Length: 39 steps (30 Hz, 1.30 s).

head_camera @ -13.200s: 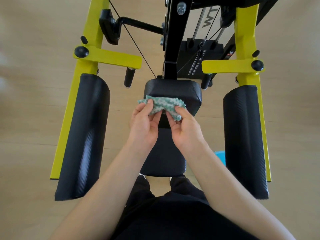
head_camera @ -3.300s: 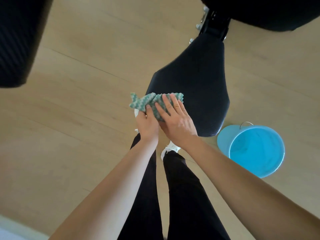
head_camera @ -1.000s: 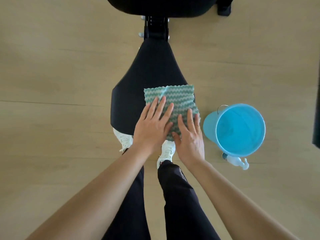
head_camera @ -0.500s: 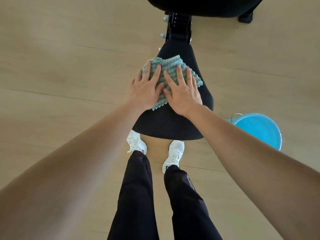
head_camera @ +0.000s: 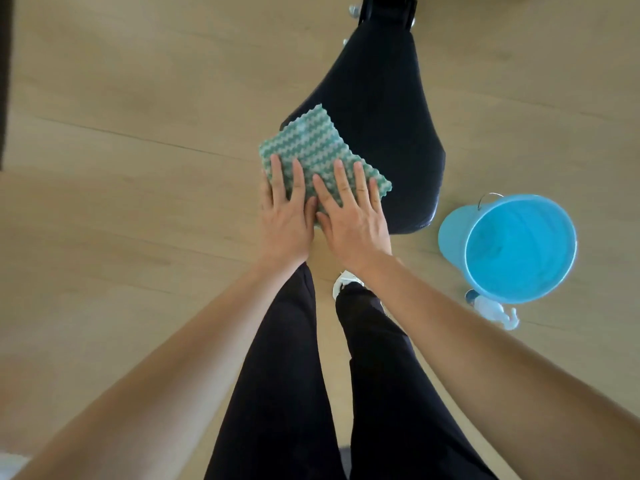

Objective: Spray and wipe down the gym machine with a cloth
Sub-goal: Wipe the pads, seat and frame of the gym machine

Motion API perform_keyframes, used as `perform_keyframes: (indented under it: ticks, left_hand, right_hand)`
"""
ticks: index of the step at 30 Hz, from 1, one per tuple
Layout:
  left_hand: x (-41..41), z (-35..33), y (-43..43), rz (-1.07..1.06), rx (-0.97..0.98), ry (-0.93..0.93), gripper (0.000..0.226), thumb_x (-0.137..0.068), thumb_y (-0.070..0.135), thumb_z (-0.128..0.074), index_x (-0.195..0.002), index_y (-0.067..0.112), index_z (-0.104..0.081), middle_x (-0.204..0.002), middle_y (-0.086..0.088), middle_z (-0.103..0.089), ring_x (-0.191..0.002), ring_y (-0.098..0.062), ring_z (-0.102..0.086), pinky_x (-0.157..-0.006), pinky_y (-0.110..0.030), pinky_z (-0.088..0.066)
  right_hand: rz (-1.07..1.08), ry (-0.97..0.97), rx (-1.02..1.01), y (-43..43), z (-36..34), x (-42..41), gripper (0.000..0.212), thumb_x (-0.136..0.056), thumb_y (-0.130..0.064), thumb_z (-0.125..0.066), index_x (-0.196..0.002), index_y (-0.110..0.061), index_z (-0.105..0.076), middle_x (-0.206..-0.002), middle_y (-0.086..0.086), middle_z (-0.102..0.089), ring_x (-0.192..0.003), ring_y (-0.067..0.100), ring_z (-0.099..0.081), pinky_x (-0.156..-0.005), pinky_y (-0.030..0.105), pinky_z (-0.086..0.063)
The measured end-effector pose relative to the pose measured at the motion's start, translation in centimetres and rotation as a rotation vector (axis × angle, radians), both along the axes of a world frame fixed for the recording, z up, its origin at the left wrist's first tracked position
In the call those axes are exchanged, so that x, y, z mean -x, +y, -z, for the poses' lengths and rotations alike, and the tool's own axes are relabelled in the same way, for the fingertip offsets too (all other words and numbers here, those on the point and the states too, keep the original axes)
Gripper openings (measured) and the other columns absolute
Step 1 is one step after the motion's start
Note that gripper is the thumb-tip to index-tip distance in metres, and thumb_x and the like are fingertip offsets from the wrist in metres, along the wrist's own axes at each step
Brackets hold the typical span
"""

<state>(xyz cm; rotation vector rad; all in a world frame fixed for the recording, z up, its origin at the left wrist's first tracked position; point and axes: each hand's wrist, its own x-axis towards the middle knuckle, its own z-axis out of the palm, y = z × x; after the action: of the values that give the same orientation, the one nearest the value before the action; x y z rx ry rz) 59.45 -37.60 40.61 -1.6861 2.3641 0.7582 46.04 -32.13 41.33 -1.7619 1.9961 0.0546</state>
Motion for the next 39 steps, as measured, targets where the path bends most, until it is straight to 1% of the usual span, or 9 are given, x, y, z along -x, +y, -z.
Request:
perform_keyframes:
  ticks: [8,11,14,19,23,27,30,34,39]
  left_hand:
    - [5.2,-0.9,3.1,0.349,0.091,0.005,0.056,-0.108,0.042,-0.036,-0.160,0.022,-0.030,-0.170,-0.011,-0.018,-0.157,-0.041,-0.007,-0.127,-0.058,-0.013]
    - [8.4,-0.6,1.2,0.465,0.085,-0.011,0.057,-0.109,0.047,-0.027,-0.162,0.027,-0.024,-0.172,-0.010,-0.014,-0.158,-0.040,-0.006,-0.127,-0.055,-0.012]
    - [11.5,0.0,-1.5,0.570,0.091,-0.014,0.060,-0.108,0.051,-0.022,-0.163,0.030,-0.017,-0.172,-0.009,-0.008,-0.158,-0.038,-0.004,-0.129,-0.051,-0.008]
    - [13.9,0.6,-3.7,0.624,0.078,-0.011,0.061,-0.108,0.053,-0.024,-0.164,0.029,-0.013,-0.173,-0.009,-0.004,-0.159,-0.037,0.001,-0.129,-0.050,-0.004]
    - [11.9,0.6,-2.6,0.673,0.126,0.064,0.060,-0.108,0.054,-0.031,-0.162,0.029,-0.024,-0.171,-0.008,-0.017,-0.158,-0.035,-0.010,-0.129,-0.049,-0.013]
    - [9.2,0.2,0.7,0.579,0.176,0.207,0.049,-0.104,0.045,-0.051,-0.149,0.024,-0.051,-0.159,-0.006,-0.044,-0.147,-0.032,-0.038,-0.121,-0.045,-0.034]
    - [7.5,-0.5,3.3,0.474,0.166,0.328,0.035,-0.097,0.024,-0.067,-0.131,0.015,-0.068,-0.130,-0.007,-0.064,-0.113,-0.031,-0.057,-0.095,-0.043,-0.054]
    - [6.3,-3.0,4.8,0.360,0.015,0.270,0.020,-0.084,-0.003,-0.067,-0.095,0.011,-0.075,-0.091,-0.005,-0.065,-0.080,-0.028,-0.055,-0.070,-0.045,-0.054]
    - [5.5,-9.5,3.9,0.098,-0.286,0.235,0.013,-0.091,0.018,-0.062,-0.094,0.027,-0.071,-0.091,0.013,-0.067,-0.089,-0.013,-0.061,-0.073,-0.031,-0.049]
  right_hand:
    - [0.271,-0.008,0.012,6.4,0.1,4.4,0.061,-0.109,-0.040,-0.036,-0.164,-0.019,-0.019,-0.171,0.017,-0.010,-0.159,0.036,-0.007,-0.128,0.051,-0.017]
    - [0.410,-0.080,-0.042,6.3,0.3,7.0,0.064,-0.110,-0.043,-0.035,-0.165,-0.024,-0.009,-0.173,0.012,0.004,-0.159,0.037,-0.004,-0.120,0.056,-0.035]
    - [0.587,-0.277,-0.111,4.3,0.5,9.9,0.067,-0.109,-0.043,-0.039,-0.164,-0.035,0.000,-0.172,0.003,0.014,-0.144,0.042,-0.042,-0.093,0.054,-0.057]
    - [0.813,-0.511,-0.037,2.6,0.5,11.8,0.071,-0.103,-0.038,-0.053,-0.162,-0.041,-0.014,-0.161,-0.004,-0.042,-0.129,0.021,-0.060,-0.101,0.046,-0.055]
    - [0.888,-0.492,-0.016,4.2,0.0,9.9,0.074,-0.098,-0.036,-0.061,-0.161,-0.038,-0.022,-0.152,-0.001,-0.055,-0.126,0.021,-0.063,-0.103,0.044,-0.055]
    - [0.942,-0.429,0.001,6.2,-1.5,7.7,0.069,-0.096,-0.027,-0.069,-0.158,-0.028,-0.038,-0.140,0.001,-0.066,-0.115,0.020,-0.067,-0.101,0.035,-0.054]
    - [0.966,-0.385,-0.056,7.1,-3.3,6.6,0.060,-0.097,-0.015,-0.068,-0.153,-0.022,-0.048,-0.120,0.005,-0.074,-0.104,0.023,-0.068,-0.099,0.030,-0.049]
    - [0.869,-0.440,-0.206,7.5,-6.8,5.1,0.041,-0.096,-0.008,-0.063,-0.136,-0.019,-0.066,-0.111,0.009,-0.076,-0.101,0.030,-0.067,-0.082,0.024,-0.042]
    - [0.877,-0.630,-0.199,7.5,-12.3,4.5,0.032,-0.093,-0.011,-0.064,-0.121,-0.023,-0.074,-0.106,-0.001,-0.074,-0.098,0.019,-0.066,-0.076,0.015,-0.043]
